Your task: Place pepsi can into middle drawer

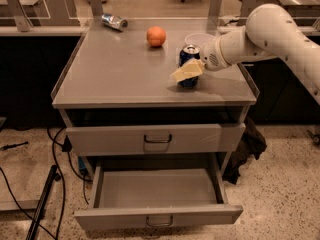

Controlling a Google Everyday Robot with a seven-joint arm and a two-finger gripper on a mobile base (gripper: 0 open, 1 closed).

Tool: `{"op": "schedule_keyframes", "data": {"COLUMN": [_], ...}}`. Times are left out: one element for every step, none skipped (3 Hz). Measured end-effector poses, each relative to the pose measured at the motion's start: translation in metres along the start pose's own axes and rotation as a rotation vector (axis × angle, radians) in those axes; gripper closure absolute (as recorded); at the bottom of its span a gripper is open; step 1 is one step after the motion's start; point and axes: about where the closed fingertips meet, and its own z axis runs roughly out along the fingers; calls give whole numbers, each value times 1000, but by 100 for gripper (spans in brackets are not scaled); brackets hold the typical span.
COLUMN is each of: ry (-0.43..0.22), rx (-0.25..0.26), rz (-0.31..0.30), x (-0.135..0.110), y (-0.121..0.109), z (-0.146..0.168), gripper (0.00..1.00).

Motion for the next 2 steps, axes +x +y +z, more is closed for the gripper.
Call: {"op": "schedule_keyframes", "data": {"ry": [0, 0], "rx": [0, 0], "rz": [0, 0], "x": [0, 0], "y": [0, 0], "z": [0, 0], "gripper": [64, 87]}}
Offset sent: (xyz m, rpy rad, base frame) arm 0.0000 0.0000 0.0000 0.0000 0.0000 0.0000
